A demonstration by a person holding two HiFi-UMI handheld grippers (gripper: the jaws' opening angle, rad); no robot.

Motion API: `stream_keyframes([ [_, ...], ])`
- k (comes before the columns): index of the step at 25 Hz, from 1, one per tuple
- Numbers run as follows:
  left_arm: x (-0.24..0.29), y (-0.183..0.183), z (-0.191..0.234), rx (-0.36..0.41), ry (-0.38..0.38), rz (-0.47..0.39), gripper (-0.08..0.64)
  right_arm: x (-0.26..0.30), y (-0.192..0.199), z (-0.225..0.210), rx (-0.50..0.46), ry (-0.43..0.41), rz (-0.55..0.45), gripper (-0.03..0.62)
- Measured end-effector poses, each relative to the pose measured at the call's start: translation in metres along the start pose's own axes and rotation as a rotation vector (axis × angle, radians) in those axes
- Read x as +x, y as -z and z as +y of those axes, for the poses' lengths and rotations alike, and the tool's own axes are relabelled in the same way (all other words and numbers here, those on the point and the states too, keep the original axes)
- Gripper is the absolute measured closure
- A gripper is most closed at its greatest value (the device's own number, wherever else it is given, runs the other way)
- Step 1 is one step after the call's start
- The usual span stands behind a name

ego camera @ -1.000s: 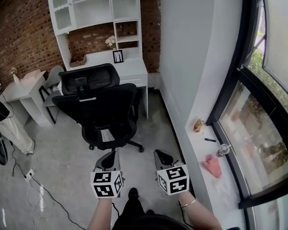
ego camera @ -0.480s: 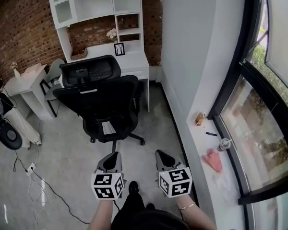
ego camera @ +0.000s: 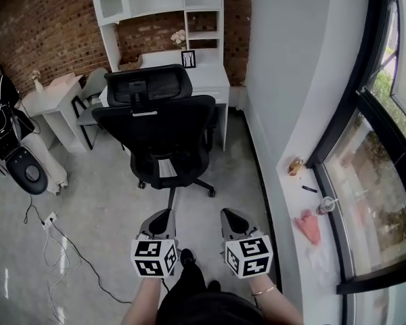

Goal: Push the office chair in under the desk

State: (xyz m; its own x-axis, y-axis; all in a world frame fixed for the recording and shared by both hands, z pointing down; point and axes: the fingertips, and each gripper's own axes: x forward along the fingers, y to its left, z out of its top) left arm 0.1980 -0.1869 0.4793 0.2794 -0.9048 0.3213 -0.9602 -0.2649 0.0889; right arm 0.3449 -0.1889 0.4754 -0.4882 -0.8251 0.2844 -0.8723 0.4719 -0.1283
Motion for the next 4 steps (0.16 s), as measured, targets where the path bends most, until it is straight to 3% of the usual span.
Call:
stream_keyframes([
  [4,-0.0052,0.0018,0.006,0.001,-0.002,-0.001,0.551,0.0033,0.0019,0.0112,-0.01,-0.017,0.002,0.588],
])
